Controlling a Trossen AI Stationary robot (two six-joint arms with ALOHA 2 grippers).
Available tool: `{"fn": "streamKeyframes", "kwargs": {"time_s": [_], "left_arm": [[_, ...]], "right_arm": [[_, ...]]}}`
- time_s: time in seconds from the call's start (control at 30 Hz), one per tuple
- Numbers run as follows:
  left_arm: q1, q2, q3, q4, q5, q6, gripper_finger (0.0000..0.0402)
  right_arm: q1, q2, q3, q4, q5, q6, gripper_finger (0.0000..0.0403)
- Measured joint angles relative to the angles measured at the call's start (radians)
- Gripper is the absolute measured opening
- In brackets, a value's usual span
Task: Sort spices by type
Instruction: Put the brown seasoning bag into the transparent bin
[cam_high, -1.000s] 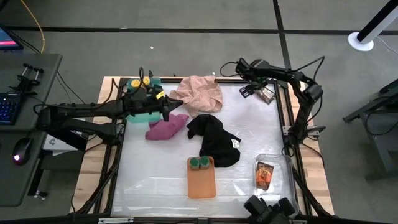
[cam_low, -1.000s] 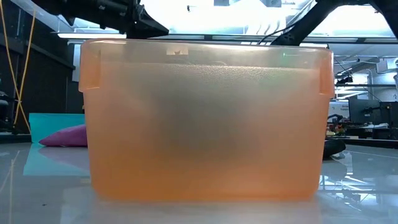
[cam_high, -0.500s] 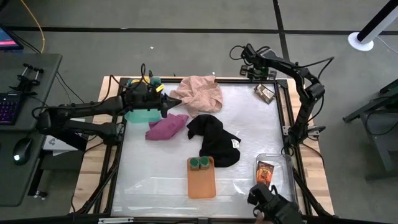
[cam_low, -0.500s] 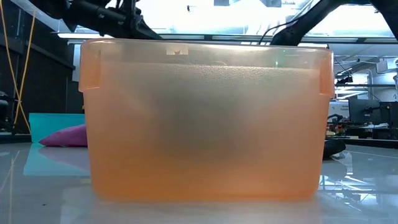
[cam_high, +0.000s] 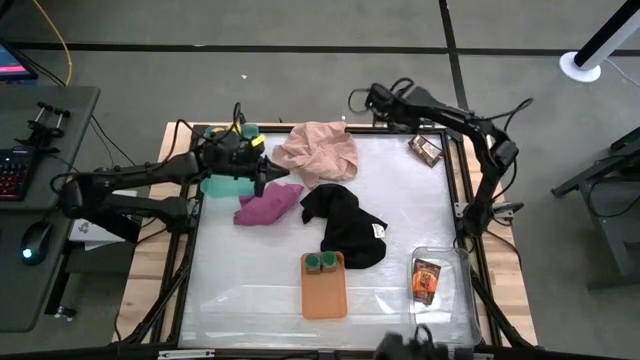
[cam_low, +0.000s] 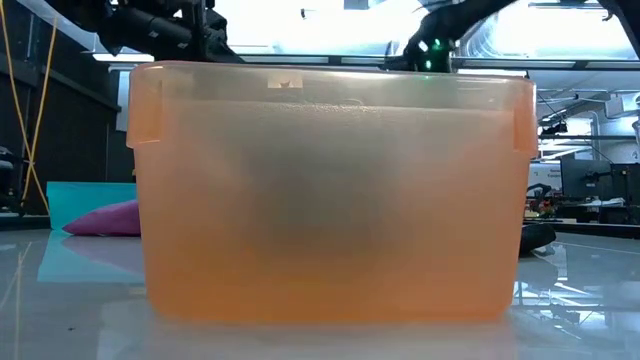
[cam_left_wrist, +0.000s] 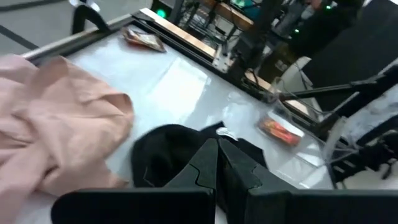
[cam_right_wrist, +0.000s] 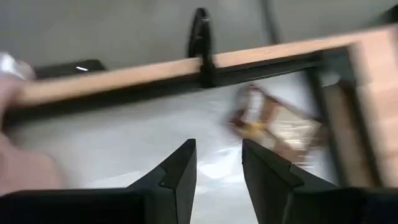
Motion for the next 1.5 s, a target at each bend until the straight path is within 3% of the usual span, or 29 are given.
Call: {"fn": "streamKeyframes", "kwargs": {"time_s": [0.1, 0.23, 0.43, 0.53, 0.67, 0.87, 1.13, 1.3, 1.5], "left_arm": [[0.039, 0.000, 0.000, 0.000, 0.003, 0.015, 0.0000], [0.106, 0.000, 0.000, 0.000, 0.067, 0.015, 0.0000], [0.173, -0.001, 0.000, 0.000, 0.129, 0.018, 0.0000], [0.197, -0.001, 0.000, 0.000, 0.129, 0.045, 0.0000], [0.222, -0.001, 0.000, 0.001, 0.128, 0.048, 0.0000], [0.231, -0.001, 0.000, 0.003, 0.120, 0.022, 0.0000], [0.230, -0.001, 0.000, 0.004, 0.035, 0.014, 0.0000], [0.230, -0.001, 0.000, 0.005, -0.036, 0.019, 0.0000], [0.230, -0.001, 0.000, 0.005, -0.050, 0.023, 0.0000]], "right_arm": [[0.073, -0.002, 0.009, -0.206, 0.089, 0.048, 0.0094], [0.163, -0.041, -0.140, -0.298, 0.114, 0.221, 0.0016], [0.251, -0.225, -0.458, -0.065, 0.015, 0.453, 0.0003], [0.224, -0.283, -0.556, 0.091, 0.030, 0.504, 0.0002], [0.145, -0.264, -0.641, 0.256, 0.095, 0.541, 0.0001], [0.056, -0.198, -0.689, 0.305, 0.270, 0.732, 0.0001], [0.012, -0.129, -0.691, 0.366, 0.383, 0.743, 0.0000], [-0.009, -0.113, -0.691, 0.432, 0.374, 0.734, 0.0000], [-0.023, -0.110, -0.691, 0.513, 0.292, 0.689, 0.0000]]}}
